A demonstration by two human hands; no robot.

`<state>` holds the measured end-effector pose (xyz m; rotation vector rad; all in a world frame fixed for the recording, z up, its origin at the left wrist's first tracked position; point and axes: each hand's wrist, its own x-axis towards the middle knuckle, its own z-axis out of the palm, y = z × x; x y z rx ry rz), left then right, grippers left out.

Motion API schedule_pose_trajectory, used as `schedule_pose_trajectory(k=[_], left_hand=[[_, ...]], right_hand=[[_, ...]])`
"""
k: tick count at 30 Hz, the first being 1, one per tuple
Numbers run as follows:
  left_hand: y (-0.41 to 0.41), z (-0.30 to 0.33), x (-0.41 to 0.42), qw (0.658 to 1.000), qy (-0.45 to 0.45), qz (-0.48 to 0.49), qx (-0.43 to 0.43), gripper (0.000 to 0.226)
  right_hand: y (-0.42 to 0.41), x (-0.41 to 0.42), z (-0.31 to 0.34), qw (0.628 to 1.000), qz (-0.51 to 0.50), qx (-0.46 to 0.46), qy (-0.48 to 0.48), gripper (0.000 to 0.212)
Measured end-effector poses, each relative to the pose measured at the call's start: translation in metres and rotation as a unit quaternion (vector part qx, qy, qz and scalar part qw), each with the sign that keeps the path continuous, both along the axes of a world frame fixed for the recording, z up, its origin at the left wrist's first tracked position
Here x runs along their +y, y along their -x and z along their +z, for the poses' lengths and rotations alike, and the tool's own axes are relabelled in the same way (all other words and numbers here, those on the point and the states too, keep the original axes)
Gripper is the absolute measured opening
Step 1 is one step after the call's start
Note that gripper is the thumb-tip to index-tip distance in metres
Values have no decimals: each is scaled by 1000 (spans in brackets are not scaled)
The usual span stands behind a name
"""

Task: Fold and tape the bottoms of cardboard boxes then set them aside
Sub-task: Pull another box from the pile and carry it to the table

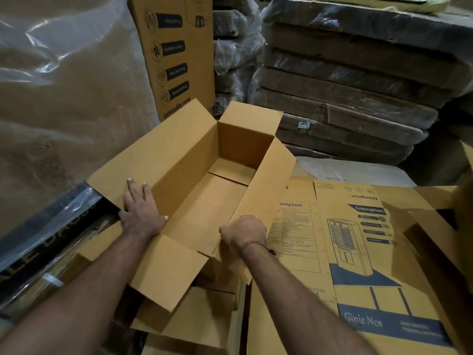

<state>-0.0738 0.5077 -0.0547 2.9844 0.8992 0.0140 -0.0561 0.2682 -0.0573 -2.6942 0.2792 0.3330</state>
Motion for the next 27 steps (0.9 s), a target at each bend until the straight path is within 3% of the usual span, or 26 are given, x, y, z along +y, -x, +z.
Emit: schedule_pose_trajectory(k=[3, 7, 9, 13, 16, 24, 27], left_hand=[[-5, 2, -12, 996, -27, 38, -72, 118], [-8, 9, -21, 981, -51, 103, -153, 120], [-8, 20, -23, 984, -61, 113, -126, 110], [-8, 47, -30, 994, -84, 70, 8, 46], [-6, 58, -46, 986, -143, 26, 81, 33], [-7, 91, -109, 997, -24, -20, -74, 42], [-6, 111, -137, 990, 2, -55, -132, 36]], right_hand=[[3, 3, 4, 997, -24, 20, -71, 31], [6, 2, 7, 993, -47, 7, -104, 24], [11, 1, 5, 992, -71, -15, -107, 23], [18, -13, 4, 986, -95, -96, -98, 23], [20, -31, 12, 985, -80, -136, -62, 25], [32, -100, 46, 968, -132, -203, -71, 17], [43, -146, 61, 956, -90, -275, -50, 32]])
